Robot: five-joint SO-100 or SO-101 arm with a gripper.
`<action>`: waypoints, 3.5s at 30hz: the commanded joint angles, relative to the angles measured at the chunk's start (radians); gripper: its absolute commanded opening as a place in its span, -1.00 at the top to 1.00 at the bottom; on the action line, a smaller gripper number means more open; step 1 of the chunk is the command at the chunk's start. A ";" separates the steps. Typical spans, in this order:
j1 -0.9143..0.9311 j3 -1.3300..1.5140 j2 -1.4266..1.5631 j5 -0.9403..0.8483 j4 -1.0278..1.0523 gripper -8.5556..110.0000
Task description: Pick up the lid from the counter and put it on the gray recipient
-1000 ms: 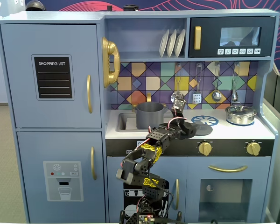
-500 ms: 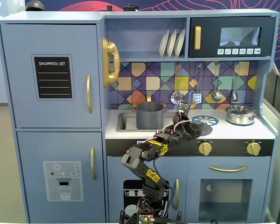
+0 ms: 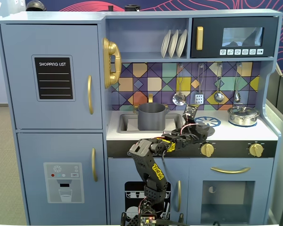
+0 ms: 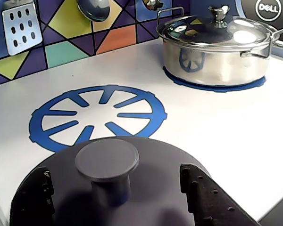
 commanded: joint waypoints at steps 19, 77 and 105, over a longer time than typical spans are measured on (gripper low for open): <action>-0.044 -0.212 -0.198 -0.002 -0.057 0.60; -0.591 -0.437 0.081 -0.009 0.373 0.86; -0.601 -0.391 0.063 -0.015 0.388 0.86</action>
